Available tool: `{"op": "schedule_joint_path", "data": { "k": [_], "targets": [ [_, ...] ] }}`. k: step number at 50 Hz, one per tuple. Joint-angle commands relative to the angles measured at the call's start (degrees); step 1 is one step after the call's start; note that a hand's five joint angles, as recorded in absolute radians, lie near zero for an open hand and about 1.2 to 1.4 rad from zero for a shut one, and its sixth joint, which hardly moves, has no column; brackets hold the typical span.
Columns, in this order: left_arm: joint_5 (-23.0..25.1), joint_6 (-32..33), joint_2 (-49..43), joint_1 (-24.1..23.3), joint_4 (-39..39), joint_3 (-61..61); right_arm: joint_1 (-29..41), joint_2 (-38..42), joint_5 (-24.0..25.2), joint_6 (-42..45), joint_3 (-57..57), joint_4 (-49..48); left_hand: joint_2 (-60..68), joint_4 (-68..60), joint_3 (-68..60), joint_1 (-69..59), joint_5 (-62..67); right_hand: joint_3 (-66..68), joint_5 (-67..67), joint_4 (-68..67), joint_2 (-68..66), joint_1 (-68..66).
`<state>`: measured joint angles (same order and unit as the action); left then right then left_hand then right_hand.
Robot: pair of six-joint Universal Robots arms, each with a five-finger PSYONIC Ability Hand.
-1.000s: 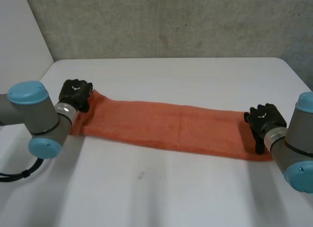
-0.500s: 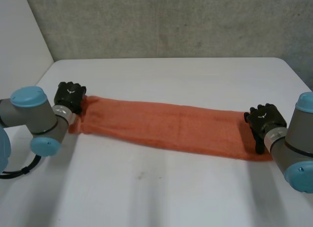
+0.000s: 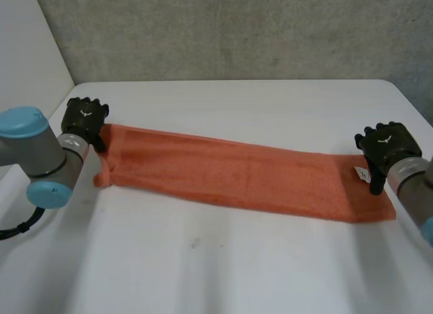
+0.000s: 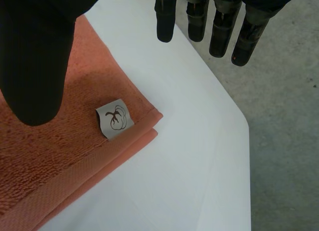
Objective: Fold the laundry
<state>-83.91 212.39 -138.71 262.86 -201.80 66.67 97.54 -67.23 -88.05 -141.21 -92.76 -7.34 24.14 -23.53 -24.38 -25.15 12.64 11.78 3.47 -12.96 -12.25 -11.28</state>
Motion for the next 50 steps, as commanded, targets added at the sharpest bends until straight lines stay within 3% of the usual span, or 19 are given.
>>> {"op": "schedule_joint_path", "data": {
  "k": [1,7,17,22,28,38,39,40,43,44,50],
  "targets": [
    [0.41,7.33,-1.92,0.82,0.53,-0.31,-3.93,-3.26,8.24,-6.43,-0.14,8.39,0.54,-1.16,-0.3,0.47,2.04,-1.78,-3.47,2.96,2.25,1.28],
    [0.24,8.65,-0.34,0.11,0.96,0.04,-5.43,-3.17,13.95,-9.6,-1.98,11.21,0.37,-0.99,-0.13,0.64,1.87,-1.78,-3.47,2.96,2.25,1.28],
    [0.32,6.02,2.65,0.11,1.93,-0.31,-8.77,-2.91,14.93,-9.17,-6.37,9.98,-0.3,-0.31,0.54,1.31,1.2,-1.78,-3.47,2.96,2.25,1.28],
    [0.85,0.58,5.02,0.11,4.65,0.74,-9.39,-2.82,14.84,-8.81,-8.22,7.08,-7.03,6.41,7.26,8.03,-5.52,-0.86,-2.55,2.03,1.33,0.36],
    [4.97,-9.61,8.27,0.11,6.33,2.67,-10.62,-2.03,14.93,-8.46,-9.28,4.18,-8.37,7.75,8.61,9.38,-6.87,4.18,2.49,-3.01,-3.71,-4.68],
    [5.86,-12.62,9.42,-0.06,6.41,4.17,-11.32,-0.01,14.22,-6.79,-9.02,4.09,-8.38,7.76,8.62,9.38,-6.87,12.43,10.74,-11.26,-11.96,-12.93],
    [5.77,-12.7,9.42,-0.06,6.41,4.17,-11.76,0.43,14.22,-6.36,-9.02,4.09,-8.38,7.76,8.62,9.38,-6.87,15.59,13.91,-14.42,-15.13,-16.09],
    [5.77,-12.79,9.51,-0.06,6.5,4.26,-12.28,0.69,14.22,-5.83,-9.02,4.09,-8.38,7.76,8.62,9.38,-6.87,30.11,28.43,-28.94,-29.65,-30.61],
    [5.68,-12.88,9.51,-0.15,6.5,4.35,-12.73,0.7,14.22,-5.39,-8.84,4.09,-8.38,7.76,8.62,9.38,-6.87,53.55,51.87,-52.38,-53.09,-54.05],
    [5.6,-12.88,9.59,-0.15,6.5,4.52,-13.16,0.7,14.14,-5.13,-8.58,4.09,-8.38,7.76,8.62,9.38,-6.87,68.07,66.38,-66.9,-67.6,-68.57],
    [5.6,-12.97,11.17,-0.06,6.5,6.72,-17.2,-0.18,13.96,-4.07,-8.23,3.39,-8.38,7.76,8.62,9.38,-6.87,68.22,66.53,-67.04,-67.75,-68.72]
  ]
}}
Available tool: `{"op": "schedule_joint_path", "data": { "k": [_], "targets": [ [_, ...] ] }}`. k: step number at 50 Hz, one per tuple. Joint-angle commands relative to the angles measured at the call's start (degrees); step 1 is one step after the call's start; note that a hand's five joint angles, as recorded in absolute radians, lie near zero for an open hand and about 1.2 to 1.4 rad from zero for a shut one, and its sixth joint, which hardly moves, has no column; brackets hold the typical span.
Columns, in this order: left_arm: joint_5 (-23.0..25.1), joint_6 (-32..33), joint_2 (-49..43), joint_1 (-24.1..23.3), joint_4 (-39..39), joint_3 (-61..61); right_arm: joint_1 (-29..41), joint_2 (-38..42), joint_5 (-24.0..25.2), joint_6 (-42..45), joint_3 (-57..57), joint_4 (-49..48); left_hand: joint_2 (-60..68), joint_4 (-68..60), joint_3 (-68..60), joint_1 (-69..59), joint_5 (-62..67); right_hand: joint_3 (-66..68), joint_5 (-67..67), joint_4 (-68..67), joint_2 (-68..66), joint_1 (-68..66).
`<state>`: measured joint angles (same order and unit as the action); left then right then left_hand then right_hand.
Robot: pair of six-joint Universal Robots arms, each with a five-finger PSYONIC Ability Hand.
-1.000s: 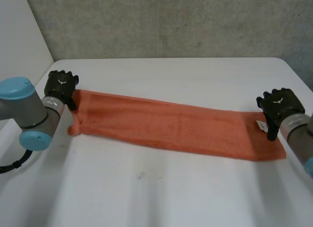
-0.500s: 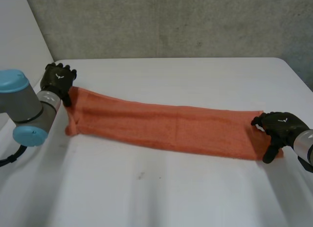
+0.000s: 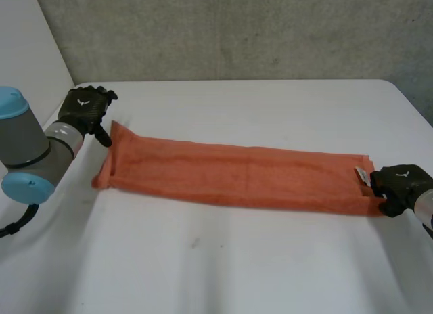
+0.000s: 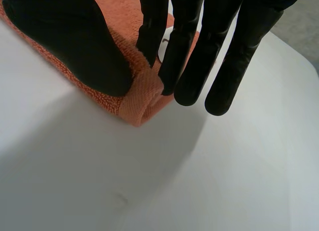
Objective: Fold the laundry
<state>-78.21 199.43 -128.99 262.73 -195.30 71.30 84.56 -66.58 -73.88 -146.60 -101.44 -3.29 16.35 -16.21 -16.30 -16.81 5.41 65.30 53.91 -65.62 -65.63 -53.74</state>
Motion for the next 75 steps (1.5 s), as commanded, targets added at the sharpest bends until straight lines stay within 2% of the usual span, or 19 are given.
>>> {"op": "schedule_joint_path", "data": {
  "k": [1,8,11,14,20,25,32,37,44,47,48,51,52,55,60,65,67,71,75],
  "targets": [
    [-0.1,-0.09,1.81,0.06,0.01,2.44,-4.93,-0.83,-0.21,1.66,0.54,-0.93,-0.58,0.44,0.54,1.04,0.36,14.7,16.09,-14.38,-14.37,-26.26],
    [-0.01,-0.18,5.06,0.32,0.1,6.13,-11.96,-0.4,-1.79,7.11,4.31,-1.98,-0.58,0.44,0.54,1.04,0.36,14.7,16.09,-14.38,-14.37,-26.26],
    [-0.01,-0.18,6.29,0.59,0.1,7.8,-12.49,-0.22,-4.59,8.34,7.64,-1.72,-0.58,0.44,0.54,1.04,0.36,14.7,16.09,-14.38,-14.37,-26.26],
    [0.16,-0.18,7.7,1.03,0.1,9.3,-9.87,-0.39,-6.98,7.82,10.2,-1.54,-0.92,0.77,0.87,1.37,0.02,14.7,16.09,-14.38,-14.37,-26.26],
    [-0.01,-0.27,9.81,1.2,0.1,11.32,8.64,-0.22,-8.38,3.0,18.8,-1.54,-1.76,1.62,1.71,2.22,-0.82,14.7,16.09,-14.38,-14.37,-26.26],
    [-0.1,-0.27,11.22,1.12,0.1,12.9,21.32,1.01,-9.44,-0.7,25.84,-1.63,-2.1,1.95,2.05,2.55,-1.15,14.7,16.09,-14.38,-14.37,-26.26],
    [0.07,-0.27,13.59,1.12,0.1,15.27,42.58,11.88,-8.92,-0.62,36.9,-1.98,-2.26,2.12,2.22,2.72,-1.32,14.7,16.09,-14.38,-14.37,-26.26],
    [0.07,-0.36,13.86,0.94,0.1,15.98,51.03,19.97,-8.21,-0.71,41.48,-2.07,-2.26,2.12,2.22,2.72,-1.32,14.7,16.09,-14.38,-14.37,-26.26],
    [0.07,-0.36,13.86,0.94,0.01,16.86,57.9,29.21,-5.75,-0.35,45.1,-2.07,-2.26,2.12,2.22,2.72,-1.32,14.7,16.09,-14.38,-14.37,-26.26],
    [0.07,-0.36,13.77,0.85,0.01,17.03,57.91,29.67,-6.1,-1.05,45.54,-2.33,-2.26,2.12,2.22,2.72,-1.32,14.7,16.09,-14.38,-14.37,-26.26],
    [0.16,-0.36,13.68,0.68,-0.08,17.03,57.73,29.05,-6.36,-1.41,45.89,-2.6,-2.26,2.12,2.22,2.72,-1.32,7.27,8.65,-6.95,-6.93,-18.83],
    [0.16,-0.45,13.68,0.24,-0.34,17.03,57.21,27.04,-7.94,-1.5,45.89,-2.77,-2.26,2.12,2.22,2.72,-1.32,-47.96,-46.57,48.28,48.29,36.4],
    [0.16,-0.71,13.68,-0.11,-0.43,16.86,56.68,25.11,-9.51,-1.58,45.46,-2.69,-2.26,2.12,2.22,2.72,-1.32,-55.3,-53.91,55.62,55.63,43.74],
    [0.25,-1.93,13.68,-1.34,-0.43,16.33,54.84,20.9,-12.68,-2.9,43.71,-2.34,-2.26,2.12,2.22,2.72,-1.32,-55.3,-53.91,55.62,55.63,43.74],
    [0.16,-6.42,13.68,-7.49,-0.43,14.4,49.13,12.8,-14.1,-8.17,36.77,-2.07,-2.26,2.12,2.22,2.72,-1.32,-55.3,-53.91,55.62,55.63,43.74],
    [0.25,-8.88,13.24,-12.14,-0.43,13.7,43.85,6.12,-13.92,-13.97,27.45,-1.98,-2.26,2.12,2.22,2.72,-1.32,-55.3,-53.91,55.62,55.63,43.74],
    [0.25,-10.28,12.02,-16.53,-0.34,12.99,41.31,4.1,-13.75,-15.81,23.07,-1.9,-2.1,1.95,2.05,2.55,-1.15,-55.3,-53.91,55.62,55.63,43.74],
    [-0.1,-10.55,8.16,-21.19,-0.26,12.03,37.01,2.07,-12.87,-16.61,16.21,-1.98,-1.93,1.79,1.88,2.39,-0.99,-55.3,-53.91,55.62,55.63,43.74],
    [-0.63,-10.03,4.47,-22.7,-0.34,10.54,33.31,1.71,-11.03,-16.61,11.54,-2.16,-1.26,1.12,1.21,1.72,-0.32,-55.3,-53.91,55.62,55.63,43.74]
  ]
}}
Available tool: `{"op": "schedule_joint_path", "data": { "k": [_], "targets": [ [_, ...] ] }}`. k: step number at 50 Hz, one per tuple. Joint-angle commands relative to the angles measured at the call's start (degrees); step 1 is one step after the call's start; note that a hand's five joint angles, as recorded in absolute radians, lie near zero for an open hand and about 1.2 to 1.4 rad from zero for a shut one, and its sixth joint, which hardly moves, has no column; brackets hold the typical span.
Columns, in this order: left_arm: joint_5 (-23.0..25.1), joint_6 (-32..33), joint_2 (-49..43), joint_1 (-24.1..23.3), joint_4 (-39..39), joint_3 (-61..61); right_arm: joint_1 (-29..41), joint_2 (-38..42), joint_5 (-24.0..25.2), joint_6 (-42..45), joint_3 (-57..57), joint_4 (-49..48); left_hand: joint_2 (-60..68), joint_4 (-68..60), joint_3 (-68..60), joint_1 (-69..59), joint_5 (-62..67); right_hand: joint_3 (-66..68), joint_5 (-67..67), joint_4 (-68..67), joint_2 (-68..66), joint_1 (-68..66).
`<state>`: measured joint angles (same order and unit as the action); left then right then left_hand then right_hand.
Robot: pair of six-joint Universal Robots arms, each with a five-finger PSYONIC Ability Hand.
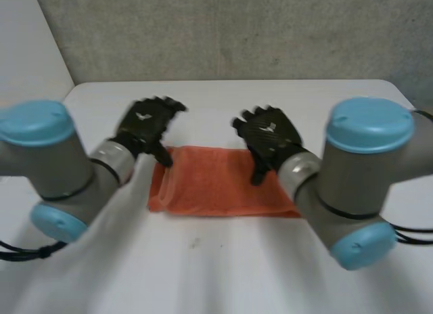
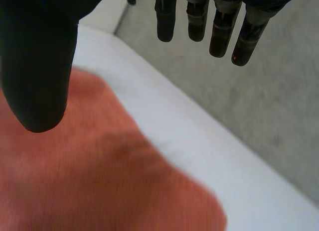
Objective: Fold the laundry
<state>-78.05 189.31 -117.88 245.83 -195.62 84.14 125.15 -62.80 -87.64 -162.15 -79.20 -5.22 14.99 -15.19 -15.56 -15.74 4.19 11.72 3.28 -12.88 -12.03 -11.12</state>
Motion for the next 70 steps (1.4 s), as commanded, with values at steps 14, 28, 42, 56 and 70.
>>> {"op": "schedule_joint_path", "data": {
  "k": [14,28,42,56,70],
  "targets": [
    [-8.61,8.08,-11.94,-0.53,-0.02,-5.75,-13.97,-1.19,5.81,-1.16,-19.5,-5.76,0.27,-0.07,0.29,0.48,1.07,18.34,16.79,-17.19,-18.04,-18.94],
    [-8.52,11.35,-4.12,0.0,0.24,3.57,-15.11,1.53,6.69,-0.8,-18.27,-7.43,-0.9,1.11,1.47,1.66,-0.11,68.28,66.72,-67.12,-67.97,-68.88],
    [-8.08,8.89,2.92,3.95,-0.02,8.23,-15.2,0.83,6.52,-3.43,-18.09,-6.73,-1.24,1.45,1.81,2.0,-0.45,23.09,21.54,-21.94,-22.78,-23.69],
    [-8.08,8.45,2.83,3.25,-0.28,8.23,-15.55,-0.84,10.12,-8.89,-21.25,-7.35,-1.24,1.45,1.81,2.0,-0.45,25.11,23.55,-23.95,-24.8,-25.71],
    [-8.08,8.45,2.21,2.99,-0.46,8.15,-15.55,3.73,9.68,-8.71,-19.5,-10.07,-1.24,1.45,1.81,2.0,-0.45,58.2,56.65,-57.05,-57.9,-58.8]
  ]
}}
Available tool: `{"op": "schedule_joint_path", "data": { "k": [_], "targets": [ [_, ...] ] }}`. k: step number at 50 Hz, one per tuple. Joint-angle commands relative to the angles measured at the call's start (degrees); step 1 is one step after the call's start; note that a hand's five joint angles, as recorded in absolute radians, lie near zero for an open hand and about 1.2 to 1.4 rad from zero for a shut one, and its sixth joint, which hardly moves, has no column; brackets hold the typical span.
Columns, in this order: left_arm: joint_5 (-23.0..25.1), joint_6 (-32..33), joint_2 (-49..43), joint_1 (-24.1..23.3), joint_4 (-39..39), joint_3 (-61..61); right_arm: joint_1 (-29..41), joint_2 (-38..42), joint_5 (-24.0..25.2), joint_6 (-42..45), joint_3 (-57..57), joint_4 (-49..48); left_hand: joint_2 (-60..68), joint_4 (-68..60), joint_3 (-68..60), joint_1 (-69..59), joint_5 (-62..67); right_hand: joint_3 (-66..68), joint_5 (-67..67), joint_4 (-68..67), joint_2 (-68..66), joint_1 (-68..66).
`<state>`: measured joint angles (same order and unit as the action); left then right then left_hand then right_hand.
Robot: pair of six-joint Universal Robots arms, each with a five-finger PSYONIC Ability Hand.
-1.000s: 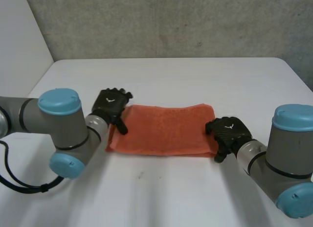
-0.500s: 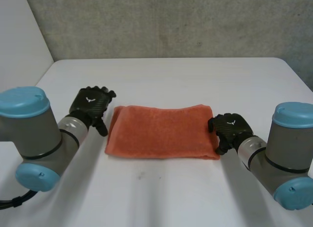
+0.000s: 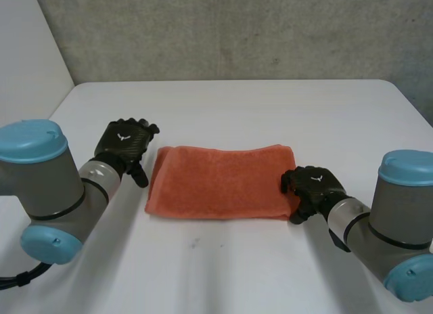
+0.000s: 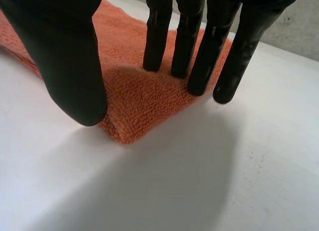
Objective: Fold the laundry
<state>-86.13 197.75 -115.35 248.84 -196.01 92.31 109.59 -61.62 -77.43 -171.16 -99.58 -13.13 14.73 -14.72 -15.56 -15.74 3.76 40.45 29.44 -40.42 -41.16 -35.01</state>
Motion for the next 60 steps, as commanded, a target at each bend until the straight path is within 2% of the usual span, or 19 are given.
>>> {"op": "schedule_joint_path", "data": {
  "k": [1,2,9,14,17,24,28,31,32,37,38,39,40,42,44,47,52,54,60],
  "targets": [
    [0.0,0.01,-0.4,-0.03,0.02,-0.03,-0.08,2.82,-0.61,0.56,0.97,-2.42,-0.98,0.97,1.81,1.99,-0.02,32.34,33.35,-32.38,-31.63,-37.79],
    [0.0,0.01,-0.31,-0.03,-0.07,-0.03,0.0,3.34,-0.88,0.82,1.23,-2.69,-0.98,0.97,1.81,1.99,-0.02,39.47,40.48,-39.51,-38.76,-44.92],
    [0.0,0.01,-0.23,-0.03,0.02,0.15,-2.89,4.41,-2.98,2.58,2.81,-2.08,-1.32,1.31,2.14,2.33,-0.35,39.55,40.56,-39.58,-38.84,-44.99],
    [-0.09,0.01,0.13,0.32,0.1,0.41,-3.42,1.78,-6.5,10.47,5.35,-2.16,-1.48,1.47,2.31,2.49,-0.52,39.55,40.56,-39.58,-38.84,-44.99],
    [-0.09,0.01,0.21,0.59,0.1,0.76,-2.55,0.1,-6.94,13.74,7.47,-1.99,-1.48,1.48,2.31,2.5,-0.52,39.55,40.56,-39.58,-38.84,-44.99],
    [-0.18,-0.43,1.62,0.94,0.19,1.02,12.56,1.41,-7.21,16.03,21.08,3.1,-1.65,1.64,2.48,2.66,-0.69,39.55,40.56,-39.58,-38.84,-44.99],
    [-0.26,-2.88,2.59,0.94,0.46,1.03,20.9,10.09,-6.16,16.91,30.39,6.7,-1.65,1.64,2.48,2.66,-0.69,39.55,40.56,-39.58,-38.84,-44.99],
    [-0.35,-4.47,2.94,0.94,0.46,1.03,24.0,12.49,-5.8,17.44,32.61,7.24,-1.82,1.81,2.65,2.83,-0.86,39.55,40.56,-39.58,-38.84,-44.99],
    [-0.35,-5.34,3.29,0.94,0.46,1.03,28.18,15.54,-5.19,18.66,34.35,7.76,-1.65,1.65,2.48,2.67,-0.69,39.55,40.56,-39.58,-38.84,-44.99],
    [-0.18,-6.93,3.82,0.94,0.46,0.85,31.72,19.25,-4.66,22.08,34.37,7.86,-1.65,1.64,2.48,2.66,-0.69,39.55,40.56,-39.58,-38.84,-44.99],
    [-0.18,-7.02,3.82,0.94,0.46,0.76,32.17,19.52,-5.35,22.88,34.37,7.86,-1.65,1.64,2.48,2.66,-0.69,28.11,29.12,-28.15,-27.41,-33.56],
    [-0.09,-7.02,3.82,0.85,0.46,0.59,31.91,19.09,-5.97,22.97,34.28,7.86,-1.65,1.64,2.48,2.66,-0.69,9.18,10.19,-9.22,-8.47,-14.63],
    [-0.09,-7.02,3.82,0.77,0.46,0.32,31.65,18.82,-6.32,22.89,34.11,7.77,-1.82,1.81,2.65,2.83,-0.86,0.33,1.34,-0.37,0.38,-5.78],
    [-0.09,-7.02,3.91,0.33,0.46,-0.2,31.03,15.94,-7.02,22.1,32.88,7.33,-1.65,1.64,2.48,2.66,-0.69,-16.47,-15.46,16.44,17.18,11.03],
    [-0.09,-7.11,3.91,-0.02,0.28,-0.9,29.98,12.6,-7.47,20.79,31.65,6.98,-1.65,1.64,2.48,2.66,-0.69,-23.44,-22.43,23.4,24.15,18.0],
    [-0.18,-7.81,3.56,-1.25,0.37,-3.98,25.43,6.63,-7.56,15.53,28.85,5.75,-1.48,1.48,2.31,2.5,-0.52,-30.45,-29.44,30.42,31.16,25.01],
    [-0.09,-12.11,1.36,-5.47,0.63,-9.25,19.79,1.6,-7.38,4.99,25.41,5.48,-0.98,0.97,1.81,1.99,-0.02,-30.45,-29.44,30.42,31.16,25.01],
    [0.0,-14.3,-1.26,-7.92,0.98,-12.57,18.03,0.72,-7.65,0.5,24.36,5.57,-0.64,0.64,1.47,1.66,0.32,-30.45,-29.44,30.42,31.16,25.01],
    [-0.09,-17.3,-7.95,-12.94,4.84,-19.09,12.84,0.8,-7.29,-5.23,23.03,5.92,-0.48,0.47,1.3,1.49,0.49,-30.45,-29.44,30.42,31.16,25.01]
  ]
}}
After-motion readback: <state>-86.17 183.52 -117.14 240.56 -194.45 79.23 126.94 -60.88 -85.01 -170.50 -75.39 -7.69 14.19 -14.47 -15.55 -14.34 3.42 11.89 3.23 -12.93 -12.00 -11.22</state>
